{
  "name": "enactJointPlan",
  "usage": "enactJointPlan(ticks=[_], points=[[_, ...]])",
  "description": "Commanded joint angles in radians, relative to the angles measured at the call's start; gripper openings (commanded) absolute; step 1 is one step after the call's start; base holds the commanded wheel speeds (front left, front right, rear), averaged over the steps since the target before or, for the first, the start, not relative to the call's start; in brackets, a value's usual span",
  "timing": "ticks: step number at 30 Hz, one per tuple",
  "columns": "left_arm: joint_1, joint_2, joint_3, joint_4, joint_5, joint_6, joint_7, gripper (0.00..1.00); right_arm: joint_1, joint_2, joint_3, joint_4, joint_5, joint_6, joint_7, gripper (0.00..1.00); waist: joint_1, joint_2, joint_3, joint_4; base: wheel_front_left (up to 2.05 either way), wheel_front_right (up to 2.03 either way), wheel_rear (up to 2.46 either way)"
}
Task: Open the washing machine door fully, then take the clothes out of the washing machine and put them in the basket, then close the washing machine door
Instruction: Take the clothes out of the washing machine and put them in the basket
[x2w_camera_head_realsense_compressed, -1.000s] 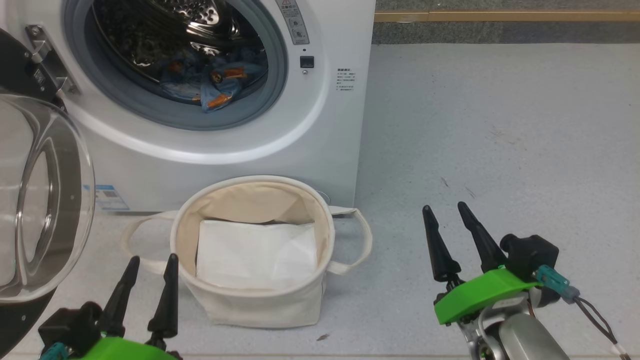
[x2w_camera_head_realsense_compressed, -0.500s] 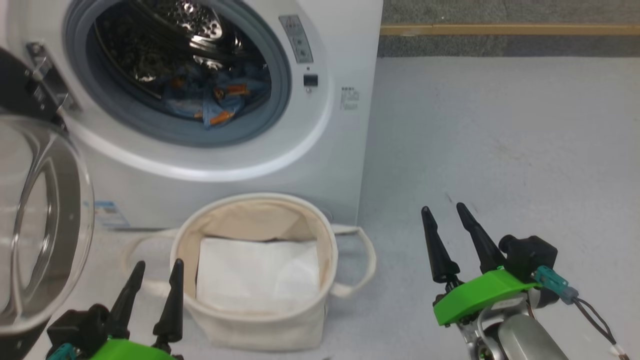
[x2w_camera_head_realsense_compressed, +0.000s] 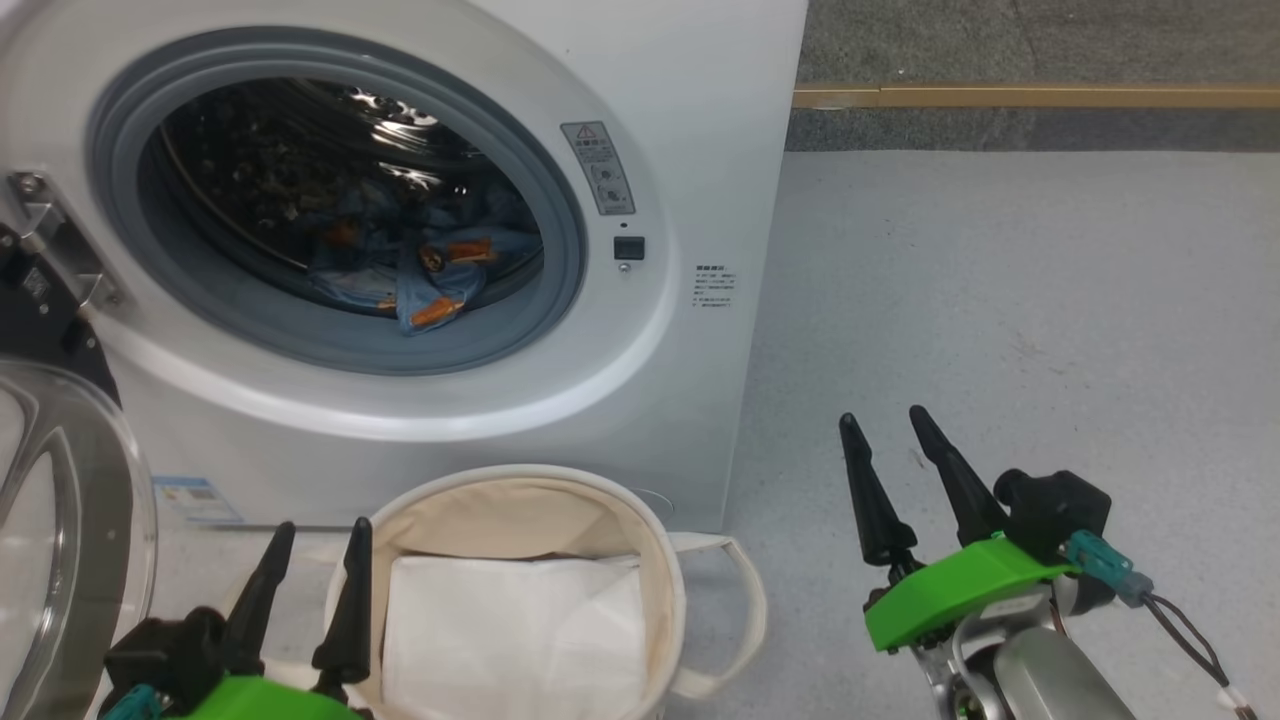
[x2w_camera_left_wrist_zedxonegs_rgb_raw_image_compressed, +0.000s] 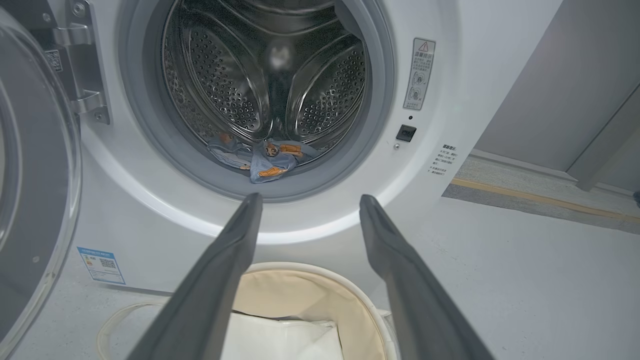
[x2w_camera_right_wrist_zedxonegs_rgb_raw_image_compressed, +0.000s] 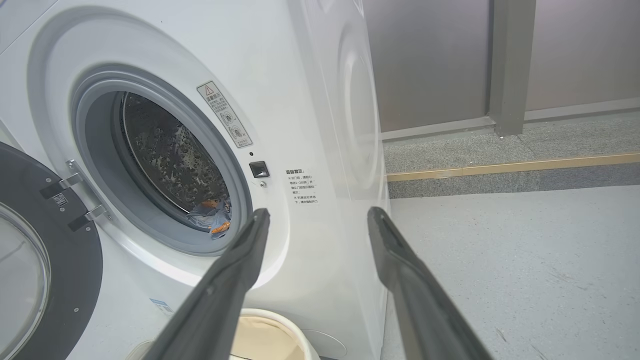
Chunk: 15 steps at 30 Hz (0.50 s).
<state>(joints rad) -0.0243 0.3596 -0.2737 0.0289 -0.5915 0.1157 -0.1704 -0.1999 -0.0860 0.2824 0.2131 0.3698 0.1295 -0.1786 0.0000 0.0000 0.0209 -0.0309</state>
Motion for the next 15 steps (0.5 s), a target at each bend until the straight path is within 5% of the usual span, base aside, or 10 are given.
enactJointPlan(ticks=[1, 15], points=[[-0.054, 0.012, 0.041, -0.024, 0.001, 0.010, -0.008, 1.00, -0.035, 0.000, 0.021, -0.031, -0.007, 0.001, -0.006, 1.00, 0.0000, 0.0000, 0.000, 0.001, 0.53, -0.53, 0.00], [-0.082, -0.012, 0.042, 0.012, 0.001, 0.038, -0.021, 1.00, -0.041, 0.003, 0.018, -0.040, -0.010, 0.001, -0.005, 1.00, 0.0000, 0.0000, 0.022, 0.008, 0.08, -0.08, 0.00]])
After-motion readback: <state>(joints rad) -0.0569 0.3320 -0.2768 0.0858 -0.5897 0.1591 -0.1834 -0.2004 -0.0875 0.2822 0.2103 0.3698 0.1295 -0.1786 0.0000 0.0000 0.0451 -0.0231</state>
